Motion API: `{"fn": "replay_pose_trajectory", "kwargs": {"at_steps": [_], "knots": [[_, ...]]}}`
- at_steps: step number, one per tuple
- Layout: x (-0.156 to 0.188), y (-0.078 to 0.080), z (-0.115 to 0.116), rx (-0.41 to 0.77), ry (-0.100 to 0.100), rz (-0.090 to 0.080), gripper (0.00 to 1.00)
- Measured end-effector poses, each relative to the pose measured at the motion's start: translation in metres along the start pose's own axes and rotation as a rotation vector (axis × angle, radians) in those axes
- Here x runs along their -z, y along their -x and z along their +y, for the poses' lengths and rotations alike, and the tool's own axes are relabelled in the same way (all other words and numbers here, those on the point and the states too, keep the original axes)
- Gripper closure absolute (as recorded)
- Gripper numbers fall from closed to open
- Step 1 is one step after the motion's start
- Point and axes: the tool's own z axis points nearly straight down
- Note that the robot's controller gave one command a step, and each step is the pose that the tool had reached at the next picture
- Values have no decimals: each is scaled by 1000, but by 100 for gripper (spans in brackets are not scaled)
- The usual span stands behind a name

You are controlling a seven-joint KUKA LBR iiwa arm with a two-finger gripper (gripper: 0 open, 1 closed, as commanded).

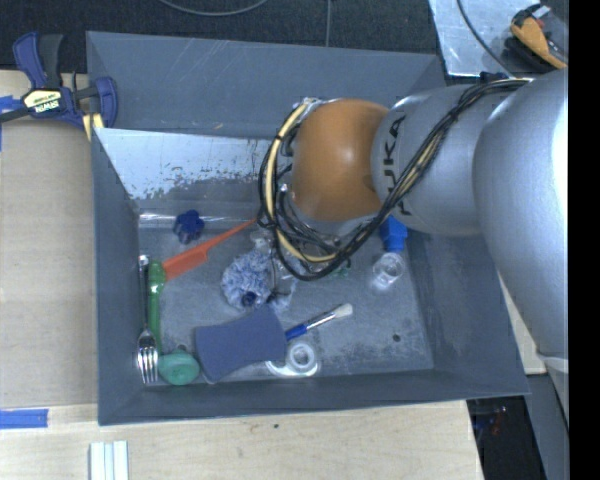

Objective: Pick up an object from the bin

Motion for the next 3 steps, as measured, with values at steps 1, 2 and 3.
{"fn": "replay_pose_trajectory", "kwargs": {"at_steps": [1, 2, 3], "knots": [[-2, -1, 0, -1, 0, 2, 0], [0, 0, 0, -1, 1, 0, 100], [0, 0, 0, -1, 1, 0, 100]]}}
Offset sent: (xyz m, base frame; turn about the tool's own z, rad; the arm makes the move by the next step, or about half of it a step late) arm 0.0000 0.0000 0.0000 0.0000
